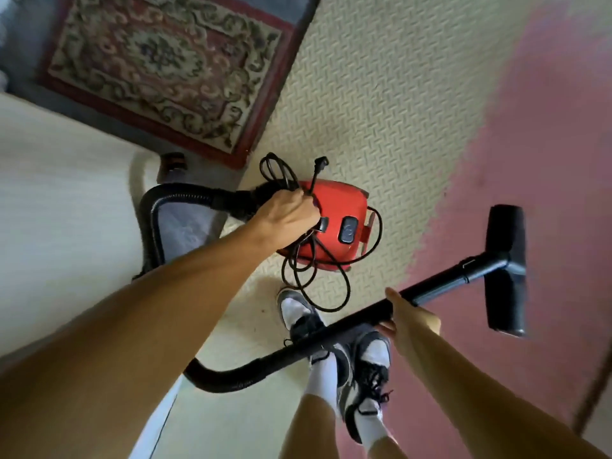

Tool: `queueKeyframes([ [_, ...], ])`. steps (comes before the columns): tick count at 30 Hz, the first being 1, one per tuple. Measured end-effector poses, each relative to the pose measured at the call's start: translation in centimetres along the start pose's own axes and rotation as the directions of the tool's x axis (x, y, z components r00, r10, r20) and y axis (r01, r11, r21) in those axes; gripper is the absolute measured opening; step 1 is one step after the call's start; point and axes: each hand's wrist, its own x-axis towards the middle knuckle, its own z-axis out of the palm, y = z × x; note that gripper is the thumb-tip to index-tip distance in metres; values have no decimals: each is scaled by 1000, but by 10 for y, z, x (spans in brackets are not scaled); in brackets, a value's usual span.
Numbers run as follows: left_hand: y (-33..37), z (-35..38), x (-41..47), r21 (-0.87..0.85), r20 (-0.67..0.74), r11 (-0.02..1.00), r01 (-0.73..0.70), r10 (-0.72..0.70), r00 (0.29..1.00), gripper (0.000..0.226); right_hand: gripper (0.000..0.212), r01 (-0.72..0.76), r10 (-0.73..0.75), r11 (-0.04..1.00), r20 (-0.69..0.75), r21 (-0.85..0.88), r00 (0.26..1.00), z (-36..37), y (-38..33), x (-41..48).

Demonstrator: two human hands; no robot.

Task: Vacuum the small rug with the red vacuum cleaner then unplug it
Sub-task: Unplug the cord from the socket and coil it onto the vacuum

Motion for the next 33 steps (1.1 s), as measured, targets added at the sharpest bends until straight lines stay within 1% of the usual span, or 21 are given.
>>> queueKeyframes([
  [1,2,6,-1,54,41,998,20,-23,999,22,38,8,-8,1000,7,7,1000,2,4,3],
  [2,6,8,-1,133,112,990,48,-63,992,24,37,10,-10,1000,26,9,1000,4,8,6],
  [4,15,17,1,254,165,966,58,-102,981,27,35,28,-29,1000,40,13,999,9,13,13],
  [6,19,24,1,303,157,952,50,-102,982,27,35,33,-35,999,45,34,998,13,19,23],
  [8,20,33,-1,309,166,950,39,-94,982,29,37,16,-18,999,53,35,998,15,27,34],
  [12,25,42,2,367,111,930,9,-54,992,28,37,-34,26,996,83,85,996,10,35,63],
  [14,26,41,2,346,99,938,37,-75,992,27,36,-61,51,989,75,132,996,8,40,76],
  [16,29,47,2,350,73,933,84,-116,991,27,35,-62,49,988,95,138,994,7,46,84],
  [20,45,57,2,274,-22,929,247,-251,968,28,33,-43,33,994,99,99,995,20,52,91],
  [22,50,62,0,256,-67,916,310,-303,951,27,28,-51,35,993,147,110,989,31,50,91],
  [25,55,62,-2,232,-102,913,336,-320,942,26,16,-67,56,996,187,54,981,41,47,84],
  [28,63,58,-5,160,-90,922,353,-342,935,27,15,-46,48,999,178,-10,983,32,48,75],
  [30,67,53,-11,79,-96,927,367,-359,928,30,19,16,-4,998,197,-61,980,22,44,64],
  [32,76,43,-20,-55,-104,923,381,-385,917,28,25,145,-113,975,185,-166,976,12,33,50],
  [33,81,36,-25,-124,-114,911,393,-407,906,25,26,229,-194,948,168,-223,967,6,26,40],
])
